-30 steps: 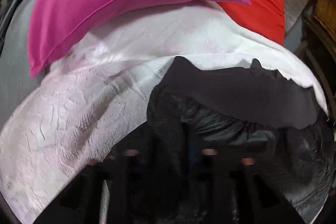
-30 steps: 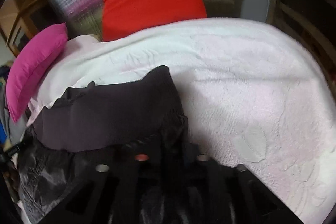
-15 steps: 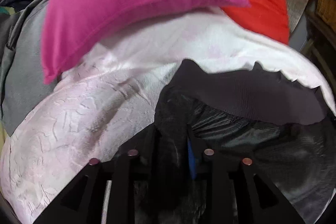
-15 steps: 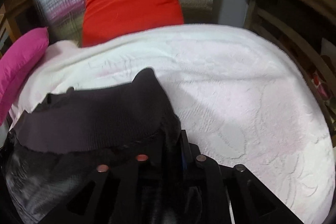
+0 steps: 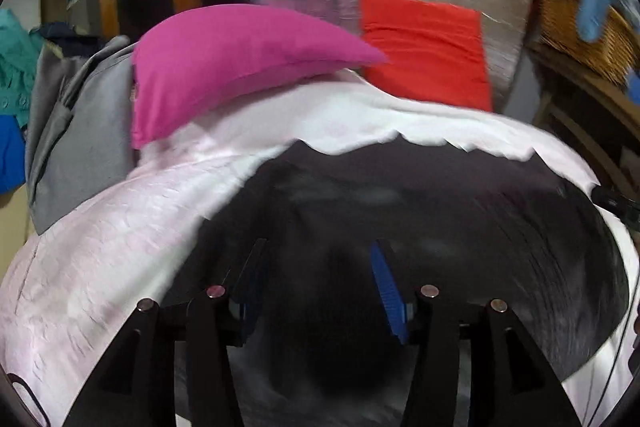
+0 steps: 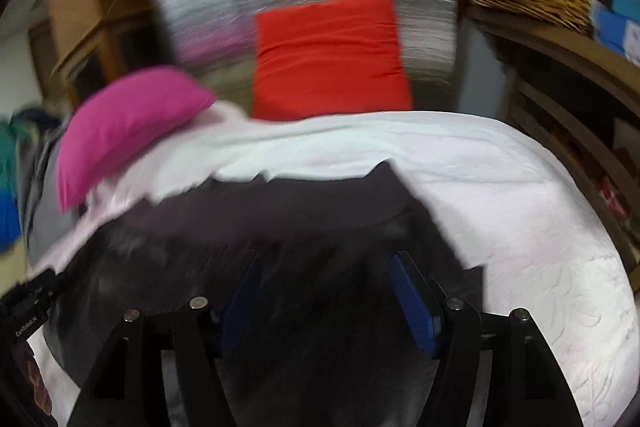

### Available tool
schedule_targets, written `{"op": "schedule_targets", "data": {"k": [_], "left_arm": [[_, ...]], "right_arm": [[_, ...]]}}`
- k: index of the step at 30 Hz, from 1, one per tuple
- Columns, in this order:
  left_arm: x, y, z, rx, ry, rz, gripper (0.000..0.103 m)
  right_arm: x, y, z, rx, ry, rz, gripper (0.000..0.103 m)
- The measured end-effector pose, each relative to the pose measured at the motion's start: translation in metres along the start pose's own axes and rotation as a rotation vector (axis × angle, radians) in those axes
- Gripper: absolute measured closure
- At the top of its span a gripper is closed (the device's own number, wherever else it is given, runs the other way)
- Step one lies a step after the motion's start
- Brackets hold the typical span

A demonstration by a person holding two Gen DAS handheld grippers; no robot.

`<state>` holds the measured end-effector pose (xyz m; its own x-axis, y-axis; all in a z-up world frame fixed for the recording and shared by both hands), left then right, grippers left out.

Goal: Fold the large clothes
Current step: 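Lower the black jacket bundle onto the bed with both grippers, then open both grippers and press the folded jacket flat on the bed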

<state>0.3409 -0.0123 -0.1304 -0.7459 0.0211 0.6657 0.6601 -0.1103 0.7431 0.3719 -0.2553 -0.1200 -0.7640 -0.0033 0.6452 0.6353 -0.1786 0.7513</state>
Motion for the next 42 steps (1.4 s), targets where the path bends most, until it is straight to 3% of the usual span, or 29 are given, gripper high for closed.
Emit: {"op": "schedule_targets", "data": {"k": [3, 4, 6, 11, 15, 18, 23, 26, 30, 34, 39, 42], "left_arm": [[-0.017, -0.018, -0.026, -0.073, 0.021, 0.058, 0.050], [-0.022, -0.023, -0.028, -0.081, 0.024, 0.076, 0.050], [-0.033, -0.029, -0.027, -0.077, 0.013, 0.098, 0.049], [-0.039, -0.034, -0.029, -0.127, 0.016, 0.109, 0.049], [-0.016, -0.029, -0.017, -0.085, -0.016, 0.101, 0.049], [0.013, -0.025, 0.005, -0.033, 0.071, -0.005, 0.047], [0.027, -0.035, 0.005, 0.015, 0.061, -0.022, 0.046], [0.020, -0.040, -0.013, -0.044, 0.062, -0.001, 0.045], [-0.012, -0.058, -0.024, -0.097, 0.093, 0.106, 0.044], [-0.017, -0.066, -0.031, -0.151, 0.123, 0.081, 0.042], [0.003, -0.058, -0.023, -0.111, 0.093, 0.082, 0.042], [0.025, -0.053, -0.013, -0.080, 0.097, 0.012, 0.038]], "right_arm": [[-0.018, -0.024, 0.015, 0.078, -0.061, 0.060, 0.033], [-0.031, -0.032, 0.014, 0.107, -0.110, 0.095, 0.033], [-0.045, -0.041, 0.008, 0.096, -0.121, 0.147, 0.031], [-0.055, -0.044, 0.002, 0.102, -0.158, 0.133, 0.027], [-0.038, -0.035, 0.002, 0.043, -0.170, 0.128, 0.027], [0.003, -0.032, 0.011, 0.035, -0.145, 0.002, 0.025], [0.042, -0.054, 0.041, 0.029, -0.084, -0.086, 0.025], [0.038, -0.076, 0.055, 0.072, -0.079, -0.069, 0.025], [0.011, -0.102, 0.052, 0.109, -0.116, 0.018, 0.024], [0.005, -0.107, 0.041, 0.096, -0.117, 0.027, 0.020], [0.018, -0.106, 0.038, 0.064, -0.113, 0.045, 0.020], [0.038, -0.100, 0.030, 0.035, -0.116, -0.019, 0.020]]}}
Point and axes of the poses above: each gripper's, at about its wrist camera, not at the fingertips, and x roughly against the way its jaws point, z to its left, y to its top, the point moved 3 cm from there along -x, roughly the way its jaws point, and after that the axes turned 6 degrees about -x, right-handed, at the moved point
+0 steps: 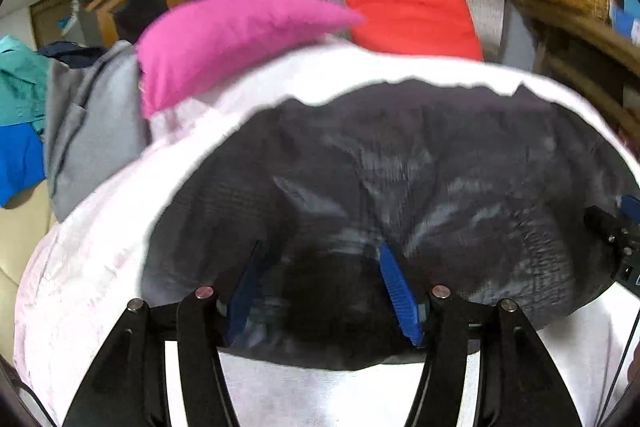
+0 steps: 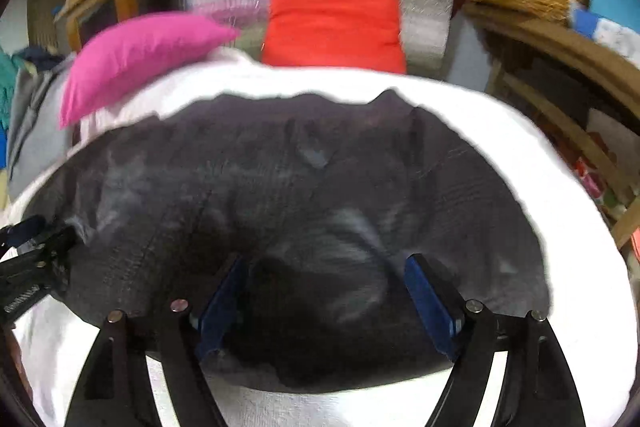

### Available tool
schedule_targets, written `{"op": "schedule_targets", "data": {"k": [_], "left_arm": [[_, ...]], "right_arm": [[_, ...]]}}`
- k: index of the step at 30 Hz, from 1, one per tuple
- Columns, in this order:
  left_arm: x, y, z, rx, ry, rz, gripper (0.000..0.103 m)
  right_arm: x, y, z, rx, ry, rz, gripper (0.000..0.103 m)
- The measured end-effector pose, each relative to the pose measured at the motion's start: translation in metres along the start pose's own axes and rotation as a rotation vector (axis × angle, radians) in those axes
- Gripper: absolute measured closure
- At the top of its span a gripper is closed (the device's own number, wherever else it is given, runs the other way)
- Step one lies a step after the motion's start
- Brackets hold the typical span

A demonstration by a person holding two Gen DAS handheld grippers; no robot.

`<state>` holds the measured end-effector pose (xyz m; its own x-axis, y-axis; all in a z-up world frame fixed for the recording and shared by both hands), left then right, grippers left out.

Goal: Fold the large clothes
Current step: 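Open both grippers and press the folded jacket flat on the bed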

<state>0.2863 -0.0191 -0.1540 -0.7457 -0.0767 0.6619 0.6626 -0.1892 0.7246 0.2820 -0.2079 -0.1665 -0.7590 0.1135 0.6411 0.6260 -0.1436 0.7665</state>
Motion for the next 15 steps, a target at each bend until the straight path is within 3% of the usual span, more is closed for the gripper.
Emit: {"op": "schedule_targets", "data": {"k": [4, 8, 15], "left_arm": [[0.007, -0.005, 0.021, 0.032, 0.054, -0.024, 0.038], [-0.017, -0.020, 0.049, 0.125, 0.076, 0.079, 0.038], [-0.028, -0.028, 0.045, 0.067, 0.094, 0.086, 0.035]], "right_arm": [[0.003, 0.001, -0.037, -0.085, -0.060, -0.006, 0.020], [-0.012, -0.007, -0.070, -0.144, -0.093, 0.049, 0.020], [-0.023, -0.011, -0.084, -0.183, -0.054, 0.090, 0.011]]}}
Point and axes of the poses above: each gripper's, at about its wrist camera, not at the fingertips, and x roughly against the way its jaws point, z to its left, y to its top, the point moved 3 cm from there along -x, roughly the way its jaws point, and after that the axes turned 6 degrees about -x, right-handed, at the moved point
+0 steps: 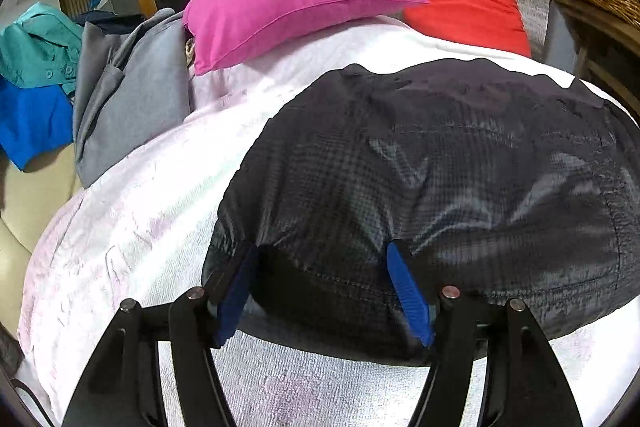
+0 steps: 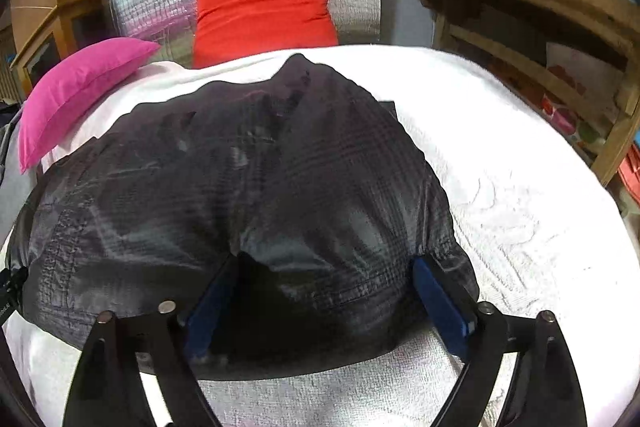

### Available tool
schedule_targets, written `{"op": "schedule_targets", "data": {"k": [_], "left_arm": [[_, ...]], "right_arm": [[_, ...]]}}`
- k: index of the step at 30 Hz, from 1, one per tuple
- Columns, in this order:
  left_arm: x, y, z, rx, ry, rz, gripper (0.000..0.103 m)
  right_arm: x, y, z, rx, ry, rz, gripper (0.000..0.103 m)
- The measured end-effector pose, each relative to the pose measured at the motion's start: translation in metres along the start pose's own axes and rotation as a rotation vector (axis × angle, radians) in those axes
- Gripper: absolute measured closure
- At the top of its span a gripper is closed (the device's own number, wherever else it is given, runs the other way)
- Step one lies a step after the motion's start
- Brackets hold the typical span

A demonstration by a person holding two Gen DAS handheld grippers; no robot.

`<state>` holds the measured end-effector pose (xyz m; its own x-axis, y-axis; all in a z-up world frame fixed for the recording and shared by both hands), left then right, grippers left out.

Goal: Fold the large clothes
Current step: 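Open both grippers and press the folded jacket flat on the bed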

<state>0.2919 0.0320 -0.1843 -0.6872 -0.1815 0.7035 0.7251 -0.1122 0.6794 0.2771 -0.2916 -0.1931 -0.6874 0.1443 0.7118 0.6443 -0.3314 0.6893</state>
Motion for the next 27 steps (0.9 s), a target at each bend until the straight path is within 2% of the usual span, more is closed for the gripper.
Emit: {"op": "schedule_targets", "data": {"k": [4, 7, 9, 11, 12, 15, 19, 22, 25, 27], "left_arm": [[0.011, 0.007, 0.012, 0.020, -0.030, 0.001, 0.035], [0.026, 0.006, 0.029, 0.067, -0.010, -0.044, 0.035], [0.019, 0.001, 0.037, 0.080, -0.008, -0.018, 0.035], [0.001, -0.006, 0.038, 0.074, -0.030, 0.050, 0.033], [-0.003, -0.008, 0.039, 0.078, -0.041, 0.057, 0.031], [0.001, -0.005, 0.046, 0.107, -0.073, 0.053, 0.031], [0.019, 0.006, 0.066, 0.170, -0.078, -0.019, 0.031], [0.022, 0.009, 0.076, 0.220, -0.097, -0.031, 0.031], [0.002, 0.004, 0.077, 0.216, -0.087, 0.041, 0.031], [-0.012, -0.003, 0.075, 0.204, -0.084, 0.095, 0.031]], "right_arm": [[0.002, 0.007, -0.008, -0.012, 0.016, 0.032, 0.010], [0.023, 0.012, -0.017, -0.050, 0.043, -0.022, 0.011], [0.027, 0.012, -0.023, -0.069, 0.050, -0.030, 0.011], [0.015, 0.006, -0.028, -0.061, 0.040, 0.029, 0.011], [0.006, 0.003, -0.032, -0.063, 0.043, 0.069, 0.010], [0.008, 0.006, -0.042, -0.106, 0.054, 0.084, 0.010], [0.032, 0.022, -0.043, -0.090, 0.069, 0.013, 0.011], [0.050, 0.036, -0.035, -0.067, 0.125, -0.040, 0.011], [0.051, 0.046, -0.023, -0.043, 0.192, -0.052, 0.011], [0.040, 0.044, -0.018, -0.046, 0.225, -0.022, 0.011]]}}
Point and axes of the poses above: each gripper's, at about its wrist camera, not at the fingertips, and x roughly against the way its jaws point, z to its left, y to its top, the point moved 3 cm from there along -x, roughly the way its jaws point, and after that the axes turned 6 degrees about -x, right-handed, at the moved point
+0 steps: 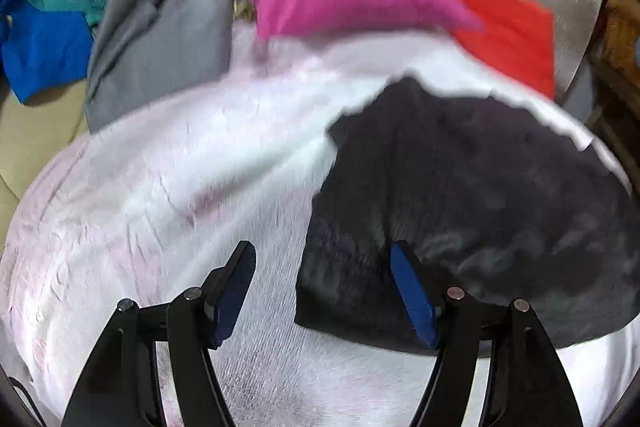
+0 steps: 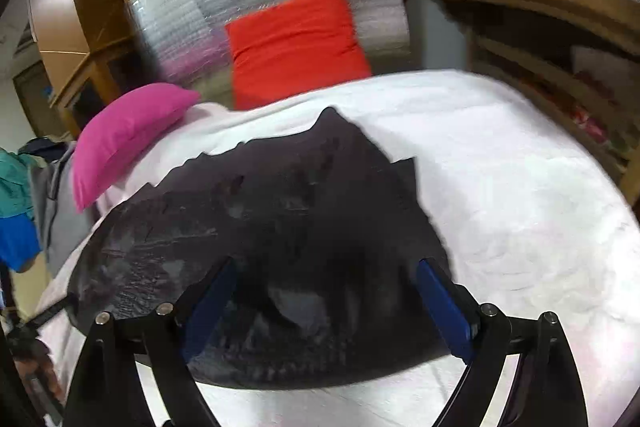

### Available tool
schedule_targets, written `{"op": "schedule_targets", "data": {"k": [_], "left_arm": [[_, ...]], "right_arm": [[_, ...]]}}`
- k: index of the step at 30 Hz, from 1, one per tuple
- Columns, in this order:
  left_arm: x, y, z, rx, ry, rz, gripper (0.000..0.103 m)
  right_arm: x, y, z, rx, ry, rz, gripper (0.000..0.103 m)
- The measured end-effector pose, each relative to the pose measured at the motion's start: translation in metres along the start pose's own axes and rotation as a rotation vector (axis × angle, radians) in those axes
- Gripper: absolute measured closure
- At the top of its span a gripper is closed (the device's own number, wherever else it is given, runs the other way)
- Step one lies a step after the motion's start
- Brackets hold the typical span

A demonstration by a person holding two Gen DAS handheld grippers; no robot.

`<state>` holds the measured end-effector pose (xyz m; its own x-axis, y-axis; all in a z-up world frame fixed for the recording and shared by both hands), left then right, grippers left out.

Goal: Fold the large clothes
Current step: 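Open both grippers and press the folded jacket flat on the bed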

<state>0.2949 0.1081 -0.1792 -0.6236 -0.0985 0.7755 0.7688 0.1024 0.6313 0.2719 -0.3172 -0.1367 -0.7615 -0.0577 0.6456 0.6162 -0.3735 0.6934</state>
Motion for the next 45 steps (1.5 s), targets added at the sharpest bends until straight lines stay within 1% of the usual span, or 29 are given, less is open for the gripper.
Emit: {"op": "schedule_targets", "data": {"k": [1, 2, 3, 4, 8, 12, 16, 17, 18, 19, 20, 21, 23, 27, 32, 34, 37, 40, 42, 43, 45], "left_arm": [[-0.003, -0.002, 0.001, 0.007, -0.007, -0.002, 0.031], [-0.003, -0.002, 0.002, 0.014, -0.012, -0.004, 0.031], [-0.003, -0.001, 0.001, 0.012, -0.013, -0.002, 0.031], [-0.003, -0.001, 0.001, 0.005, -0.010, 0.000, 0.031], [-0.004, 0.003, -0.001, -0.025, -0.003, 0.001, 0.031], [-0.010, 0.006, -0.001, -0.024, 0.011, -0.007, 0.031], [-0.003, 0.001, -0.004, -0.041, 0.031, -0.010, 0.031], [-0.003, 0.002, -0.004, -0.044, 0.031, -0.008, 0.031], [-0.003, 0.002, -0.004, -0.048, 0.032, -0.006, 0.031], [-0.003, 0.002, -0.004, -0.051, 0.033, -0.005, 0.031], [-0.003, 0.002, -0.004, -0.055, 0.035, -0.004, 0.031], [-0.002, 0.002, -0.005, -0.059, 0.037, -0.004, 0.031], [-0.002, 0.003, -0.005, -0.068, 0.041, -0.006, 0.031], [-0.003, 0.003, -0.004, -0.063, 0.044, -0.008, 0.029], [-0.002, 0.003, -0.004, -0.063, 0.042, -0.004, 0.029], [0.000, 0.004, -0.004, -0.067, 0.042, -0.001, 0.029], [0.013, 0.011, -0.004, -0.078, 0.041, -0.037, 0.029], [0.024, 0.030, -0.002, -0.100, 0.046, -0.090, 0.029], [0.020, 0.045, 0.002, -0.087, 0.014, -0.078, 0.029], [0.016, 0.054, 0.005, -0.077, -0.018, -0.064, 0.029], [0.005, 0.068, 0.004, -0.088, -0.071, -0.038, 0.029]], "right_arm": [[-0.013, -0.004, -0.004, -0.012, 0.007, 0.052, 0.011], [-0.027, -0.009, -0.010, -0.024, -0.008, 0.103, 0.011], [-0.037, -0.014, -0.017, -0.034, -0.034, 0.132, 0.011], [-0.040, -0.015, -0.021, -0.036, -0.049, 0.123, 0.011], [-0.024, -0.004, -0.022, -0.055, -0.033, 0.092, 0.011], [-0.005, 0.019, -0.006, -0.032, 0.020, 0.028, 0.012], [-0.014, 0.036, 0.010, -0.001, 0.069, 0.027, 0.012], [-0.020, 0.036, 0.008, -0.003, 0.073, 0.049, 0.012], [-0.035, 0.033, 0.003, -0.026, 0.069, 0.106, 0.012], [-0.046, 0.027, -0.007, -0.054, 0.043, 0.153, 0.012], [-0.054, 0.025, -0.013, -0.075, 0.027, 0.177, 0.012], [-0.059, 0.021, -0.019, -0.096, 0.034, 0.190, 0.012], [-0.053, 0.020, -0.017, -0.086, 0.039, 0.171, 0.012], [-0.044, 0.019, -0.011, -0.047, 0.030, 0.178, 0.012], [-0.031, 0.020, -0.023, -0.058, 0.024, 0.183, 0.012], [-0.027, 0.021, -0.020, -0.049, 0.018, 0.175, 0.012], [-0.021, 0.028, -0.011, -0.029, 0.029, 0.140, 0.012], [-0.019, 0.045, -0.005, -0.019, 0.029, 0.100, 0.012], [-0.019, 0.057, -0.011, -0.029, 0.025, 0.086, 0.012], [-0.021, 0.063, -0.017, -0.036, 0.013, 0.079, 0.012], [-0.027, 0.073, -0.027, -0.051, -0.007, 0.080, 0.012]]}}
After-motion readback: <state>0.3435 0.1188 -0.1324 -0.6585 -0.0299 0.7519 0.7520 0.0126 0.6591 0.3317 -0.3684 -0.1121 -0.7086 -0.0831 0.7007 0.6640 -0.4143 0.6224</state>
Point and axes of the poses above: each gripper's, at about its wrist camera, not at the fingertips, and x roughly against the way its jaws point, z to its left, y to its top, the point moved 3 cm from there along -x, roughly the way its jaws point, and after that the axes turned 6 degrees about -x, right-handed, at the moved point
